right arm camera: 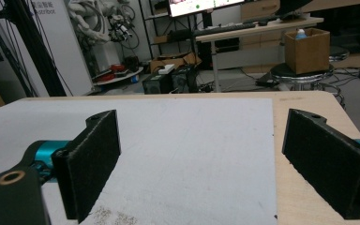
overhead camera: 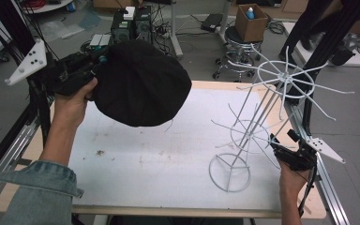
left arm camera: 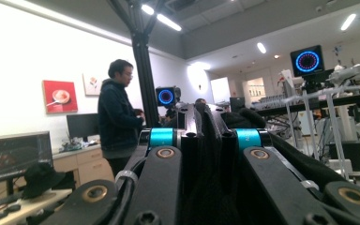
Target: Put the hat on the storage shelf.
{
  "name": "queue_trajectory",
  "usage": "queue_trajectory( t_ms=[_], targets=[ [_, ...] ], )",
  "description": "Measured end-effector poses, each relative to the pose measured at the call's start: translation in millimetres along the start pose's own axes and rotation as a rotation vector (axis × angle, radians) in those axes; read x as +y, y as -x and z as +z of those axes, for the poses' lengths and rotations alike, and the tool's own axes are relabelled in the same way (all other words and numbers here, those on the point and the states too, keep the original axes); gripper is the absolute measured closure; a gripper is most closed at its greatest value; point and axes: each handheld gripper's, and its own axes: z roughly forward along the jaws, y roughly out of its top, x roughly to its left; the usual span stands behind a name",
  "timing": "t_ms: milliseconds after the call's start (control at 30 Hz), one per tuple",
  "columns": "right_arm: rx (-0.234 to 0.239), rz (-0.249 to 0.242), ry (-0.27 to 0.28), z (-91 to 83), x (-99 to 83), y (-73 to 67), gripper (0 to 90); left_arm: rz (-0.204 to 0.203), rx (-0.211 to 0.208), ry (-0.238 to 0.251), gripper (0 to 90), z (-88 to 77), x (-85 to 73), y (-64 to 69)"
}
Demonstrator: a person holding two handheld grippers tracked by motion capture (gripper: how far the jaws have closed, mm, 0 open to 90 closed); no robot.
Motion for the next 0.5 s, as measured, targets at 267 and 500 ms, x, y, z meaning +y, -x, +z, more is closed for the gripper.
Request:
queue_trajectory(
  t_ms=[267,500],
  targets=[
    [0.001,0.005,-0.004,0.2,-0.2,-1.0,11.0,-0.015,-0.050,0.024,84.8,30.8,25.0,-15.7],
    [-0.001,0.005,-0.009,0.5,-0.2,-0.1,11.0,-0.040,-0.085,0.056,84.8,60.5,38.4,-24.4]
  ],
)
